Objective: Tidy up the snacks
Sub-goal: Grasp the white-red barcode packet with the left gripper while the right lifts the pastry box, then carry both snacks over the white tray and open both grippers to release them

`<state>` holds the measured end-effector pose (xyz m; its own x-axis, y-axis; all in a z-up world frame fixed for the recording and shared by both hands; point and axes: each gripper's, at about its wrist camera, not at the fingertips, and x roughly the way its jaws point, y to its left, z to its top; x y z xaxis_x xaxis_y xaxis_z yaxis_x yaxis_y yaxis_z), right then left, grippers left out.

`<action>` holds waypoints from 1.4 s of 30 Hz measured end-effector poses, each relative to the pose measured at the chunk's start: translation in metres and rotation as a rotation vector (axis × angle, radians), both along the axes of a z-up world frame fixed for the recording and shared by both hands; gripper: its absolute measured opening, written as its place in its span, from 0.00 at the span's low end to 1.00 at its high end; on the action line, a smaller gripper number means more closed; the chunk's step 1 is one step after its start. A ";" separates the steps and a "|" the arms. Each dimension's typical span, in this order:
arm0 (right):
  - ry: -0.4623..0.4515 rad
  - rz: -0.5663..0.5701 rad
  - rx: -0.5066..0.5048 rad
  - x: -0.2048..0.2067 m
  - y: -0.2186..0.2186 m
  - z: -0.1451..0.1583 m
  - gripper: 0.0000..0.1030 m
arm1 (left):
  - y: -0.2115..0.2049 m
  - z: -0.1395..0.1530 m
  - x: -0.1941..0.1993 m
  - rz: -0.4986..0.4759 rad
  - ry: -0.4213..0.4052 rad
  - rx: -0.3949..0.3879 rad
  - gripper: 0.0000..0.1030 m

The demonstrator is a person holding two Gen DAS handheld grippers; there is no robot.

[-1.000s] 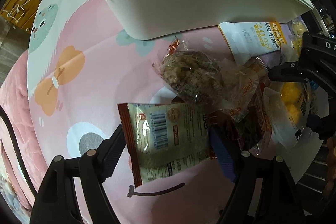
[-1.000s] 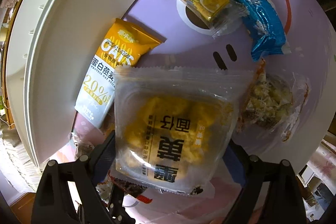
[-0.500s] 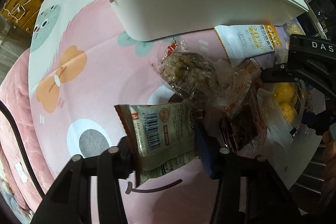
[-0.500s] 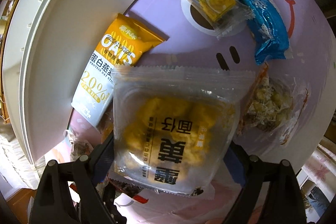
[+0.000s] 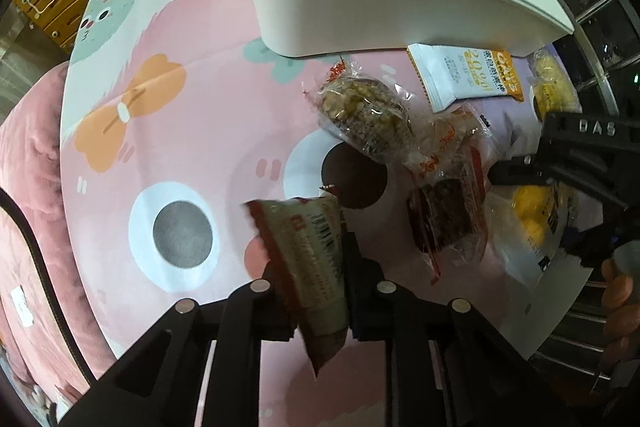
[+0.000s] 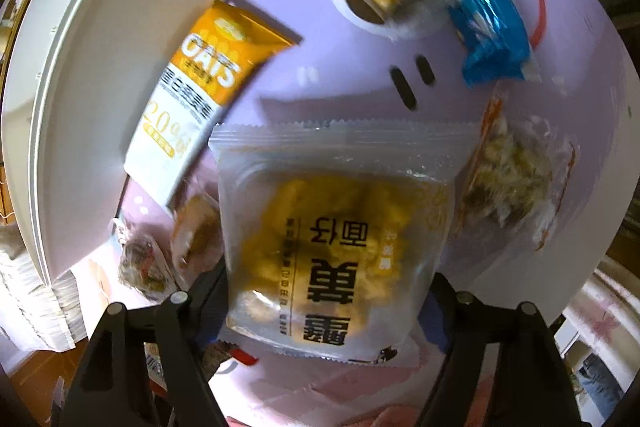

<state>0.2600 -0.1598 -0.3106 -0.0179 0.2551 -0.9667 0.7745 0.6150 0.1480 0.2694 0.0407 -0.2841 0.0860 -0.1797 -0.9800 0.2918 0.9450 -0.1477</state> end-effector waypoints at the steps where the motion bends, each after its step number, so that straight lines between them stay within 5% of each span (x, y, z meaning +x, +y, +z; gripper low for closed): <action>1: 0.002 -0.004 0.007 -0.004 0.001 -0.001 0.76 | 0.006 0.002 -0.001 0.004 -0.003 -0.004 0.14; 25: -0.145 0.059 0.026 -0.105 0.037 0.027 0.75 | 0.097 0.095 -0.085 0.075 -0.197 -0.067 0.12; 42: -0.375 0.205 0.006 -0.119 0.043 0.086 0.75 | 0.090 0.148 -0.093 0.039 -0.256 -0.105 0.12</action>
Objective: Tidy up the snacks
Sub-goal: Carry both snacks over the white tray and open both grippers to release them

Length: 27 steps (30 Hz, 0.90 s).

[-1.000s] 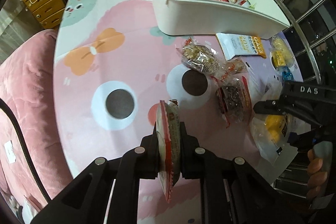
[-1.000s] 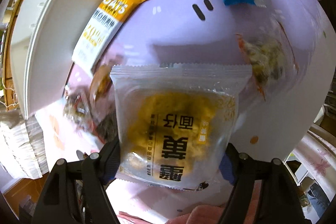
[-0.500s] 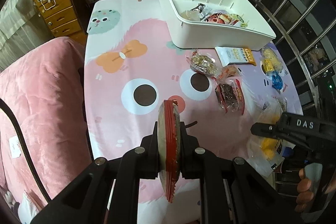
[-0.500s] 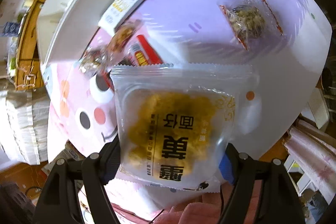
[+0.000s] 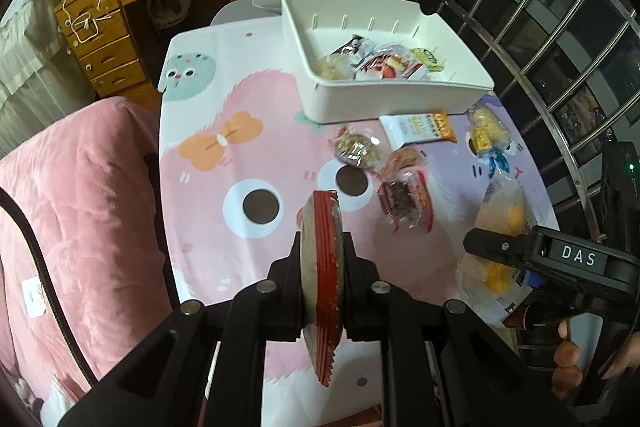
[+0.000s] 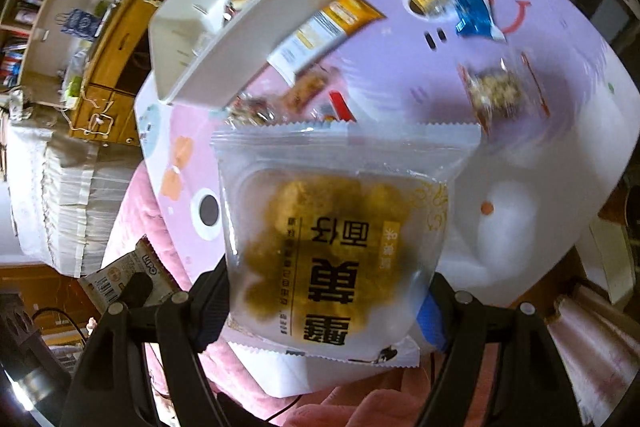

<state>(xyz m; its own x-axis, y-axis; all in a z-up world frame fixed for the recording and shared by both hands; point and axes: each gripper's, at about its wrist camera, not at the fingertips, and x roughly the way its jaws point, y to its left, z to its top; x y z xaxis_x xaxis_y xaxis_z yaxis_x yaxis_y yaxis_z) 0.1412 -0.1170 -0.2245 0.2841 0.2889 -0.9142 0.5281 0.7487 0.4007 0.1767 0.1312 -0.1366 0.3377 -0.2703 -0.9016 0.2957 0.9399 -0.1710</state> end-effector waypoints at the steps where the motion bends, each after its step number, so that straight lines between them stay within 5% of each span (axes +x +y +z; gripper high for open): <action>1: -0.018 0.012 -0.002 0.003 -0.003 0.004 0.75 | -0.003 0.004 0.001 -0.002 -0.001 -0.002 0.12; 27: -0.347 0.369 -0.195 0.128 -0.105 0.084 0.75 | -0.130 0.052 0.117 0.072 -0.007 0.036 0.12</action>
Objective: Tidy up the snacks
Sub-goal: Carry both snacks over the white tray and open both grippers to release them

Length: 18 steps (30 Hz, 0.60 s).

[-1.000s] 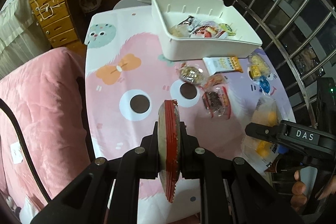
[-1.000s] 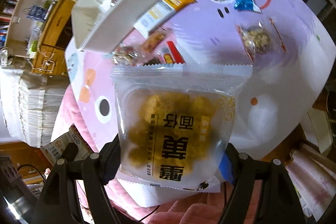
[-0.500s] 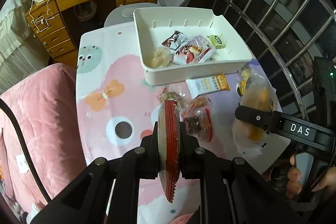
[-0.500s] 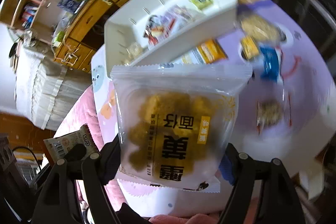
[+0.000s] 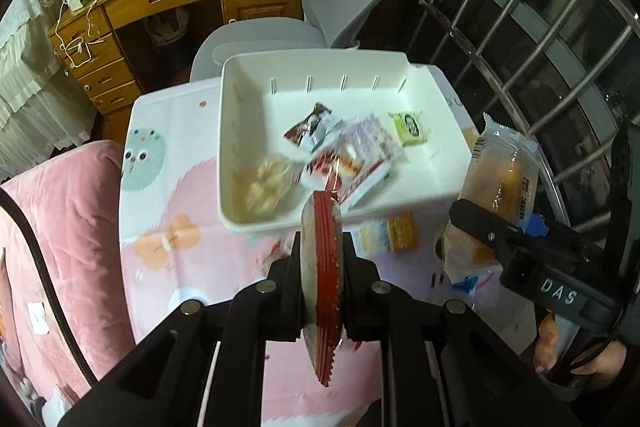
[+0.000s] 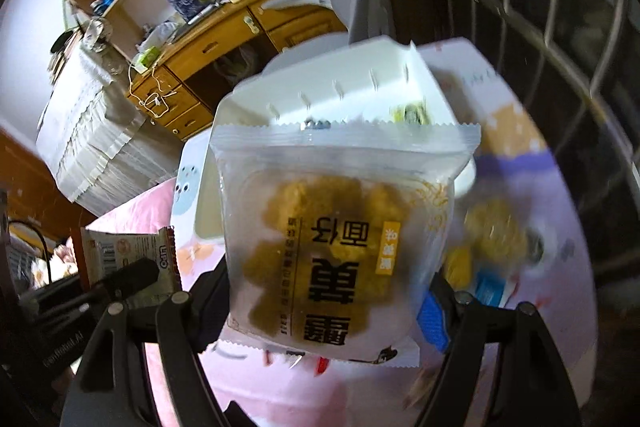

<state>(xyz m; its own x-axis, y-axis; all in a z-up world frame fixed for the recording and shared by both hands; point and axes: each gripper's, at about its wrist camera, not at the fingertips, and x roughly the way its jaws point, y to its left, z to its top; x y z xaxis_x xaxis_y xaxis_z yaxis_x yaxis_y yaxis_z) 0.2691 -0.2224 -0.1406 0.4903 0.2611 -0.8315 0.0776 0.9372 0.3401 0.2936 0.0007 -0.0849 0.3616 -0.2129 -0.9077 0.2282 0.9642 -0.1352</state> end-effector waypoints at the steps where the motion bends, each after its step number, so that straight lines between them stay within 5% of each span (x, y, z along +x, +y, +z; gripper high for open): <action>1: -0.023 0.017 -0.022 0.007 -0.005 0.001 0.75 | -0.004 0.000 0.006 0.008 -0.004 0.001 0.12; 14: -0.072 0.108 -0.054 0.064 -0.048 -0.010 0.76 | -0.029 -0.006 0.064 0.110 -0.059 -0.004 0.12; 15: -0.070 0.112 -0.048 0.066 -0.048 -0.010 0.78 | -0.030 -0.007 0.067 0.116 -0.063 -0.007 0.17; 18: -0.049 0.112 -0.037 0.073 -0.053 -0.016 0.80 | -0.028 -0.008 0.071 0.169 -0.047 0.010 0.56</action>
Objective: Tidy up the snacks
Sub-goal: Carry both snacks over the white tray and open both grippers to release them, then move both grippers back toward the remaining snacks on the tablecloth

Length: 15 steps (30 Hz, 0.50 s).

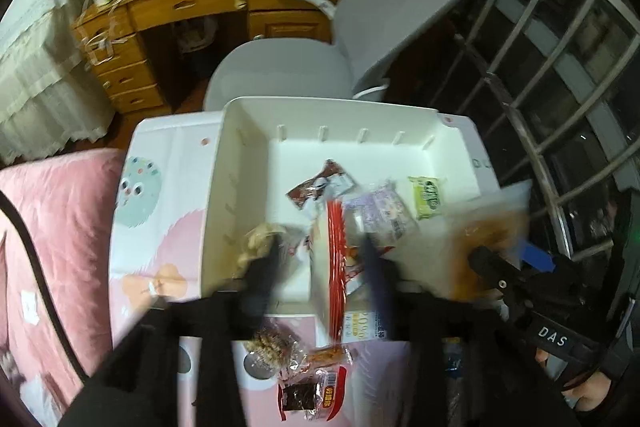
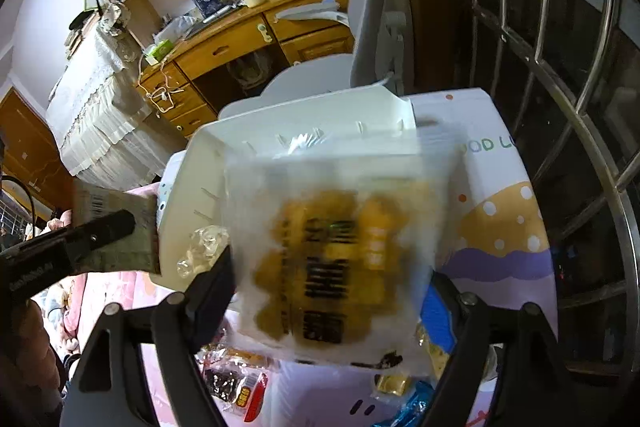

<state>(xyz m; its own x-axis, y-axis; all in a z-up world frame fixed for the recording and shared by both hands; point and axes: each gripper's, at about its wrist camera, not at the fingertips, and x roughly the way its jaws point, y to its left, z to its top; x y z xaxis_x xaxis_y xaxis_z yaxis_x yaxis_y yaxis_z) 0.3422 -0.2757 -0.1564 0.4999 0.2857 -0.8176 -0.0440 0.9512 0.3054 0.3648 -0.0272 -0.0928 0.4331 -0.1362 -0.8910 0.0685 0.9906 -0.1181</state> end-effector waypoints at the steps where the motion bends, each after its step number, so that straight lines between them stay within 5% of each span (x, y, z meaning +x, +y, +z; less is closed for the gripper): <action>1: 0.007 0.001 0.001 0.001 -0.001 -0.002 0.80 | 0.002 0.001 0.000 0.009 -0.004 -0.004 0.60; 15: 0.016 -0.015 0.009 -0.014 -0.009 0.000 0.81 | 0.014 0.006 -0.033 0.043 0.032 0.023 0.64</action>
